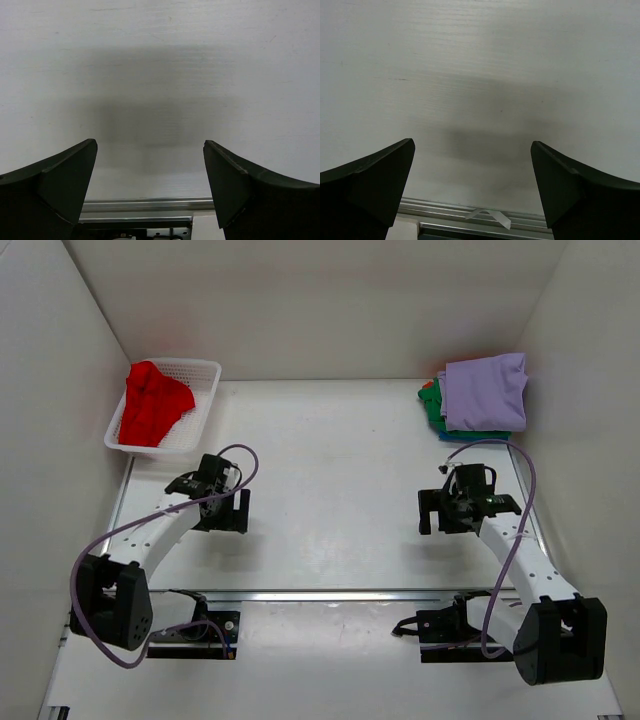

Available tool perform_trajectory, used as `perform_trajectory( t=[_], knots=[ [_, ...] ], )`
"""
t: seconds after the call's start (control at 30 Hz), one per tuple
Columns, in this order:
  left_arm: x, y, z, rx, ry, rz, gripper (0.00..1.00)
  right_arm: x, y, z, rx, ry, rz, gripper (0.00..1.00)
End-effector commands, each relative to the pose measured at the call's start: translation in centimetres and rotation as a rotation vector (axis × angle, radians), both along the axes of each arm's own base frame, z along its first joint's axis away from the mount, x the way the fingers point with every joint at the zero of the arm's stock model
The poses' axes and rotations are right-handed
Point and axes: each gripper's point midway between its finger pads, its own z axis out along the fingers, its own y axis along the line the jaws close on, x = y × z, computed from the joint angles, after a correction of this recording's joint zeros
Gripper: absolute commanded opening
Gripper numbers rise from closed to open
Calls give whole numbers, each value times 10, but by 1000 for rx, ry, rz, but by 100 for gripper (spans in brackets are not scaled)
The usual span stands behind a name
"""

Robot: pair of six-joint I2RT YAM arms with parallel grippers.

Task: Fold and stack the t-shirts
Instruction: Grab crumpled tshirt from bin with the left arm

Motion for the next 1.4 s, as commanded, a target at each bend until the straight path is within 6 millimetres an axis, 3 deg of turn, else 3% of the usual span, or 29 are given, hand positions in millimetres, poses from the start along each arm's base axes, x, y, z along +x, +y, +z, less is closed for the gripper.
perform_trajectory(
  t=[0.0, 0.13, 0.33, 0.37, 0.4, 0.43, 0.47, 0.5, 0.57, 0.6, 0.63, 0.67, 0.7, 0.73, 0.77, 0.8, 0.83, 0.9, 0.97, 1.0, 1.1, 1.2, 1.37],
  knots=[
    [2, 3, 9, 41, -61, 15, 99, 4, 1, 9, 14, -46, -16, 100],
    [5, 11, 18, 45, -114, 52, 99, 2, 0, 8, 17, -48, -18, 99],
    [7, -1, 31, 29, -196, -3, 98, 2, 4, 8, 15, -42, 7, 99],
    [7, -7, 32, -3, -196, -22, 87, 1, 4, 7, 18, -40, -1, 99],
    [9, -4, 35, -15, -201, -9, 19, 2, 2, 7, 15, -39, -4, 99],
    [17, -1, 45, -25, -223, 30, 0, 2, 3, 7, 18, -30, -9, 99],
    [29, 4, 56, -61, -246, 75, 0, 3, 3, 5, 16, -24, -5, 99],
    [37, 15, 61, -103, -245, 116, 0, 2, 4, 4, 12, -13, 8, 99],
    [82, 17, 102, -128, -324, 138, 2, 3, 5, 1, 17, 3, 12, 99],
    [121, 20, 127, -83, -369, 170, 54, 4, 5, 0, 14, 12, 13, 99],
    [149, 23, 141, -53, -400, 189, 46, 3, 4, -1, 17, 19, 7, 99],
    [176, 32, 154, -45, -425, 229, 26, 5, 2, 0, 14, 15, -1, 99],
    [187, 46, 152, -46, -406, 294, 0, 4, 2, 0, 20, 15, -2, 99],
    [212, 61, 156, -53, -406, 345, 0, 4, 3, -2, 25, 21, 1, 99],
    [236, 62, 158, -76, -406, 371, 3, 5, 3, 1, 30, 7, 2, 99],
    [259, 88, 154, -103, -399, 438, 18, 5, 3, 2, 32, -3, 4, 99],
    [269, 99, 153, -140, -398, 467, 36, 3, 3, 1, 32, 3, 1, 99],
    [308, 120, 152, -164, -428, 530, 50, 5, 4, 3, 37, -10, 7, 99],
    [329, 145, 151, -145, -476, 592, 69, 6, 2, 3, 40, -12, 0, 99],
    [334, 155, 156, -136, -505, 614, 71, 5, 2, 4, 40, -13, -2, 99],
    [350, 190, 135, -41, -557, 689, 75, 5, 4, 1, 43, 2, 6, 99],
    [344, 221, 115, 100, -598, 767, 87, 6, 5, 1, 41, 5, 13, 100],
    [338, 235, 70, 175, -526, 789, 94, 5, 5, -4, 46, 34, 12, 99]
  ],
)
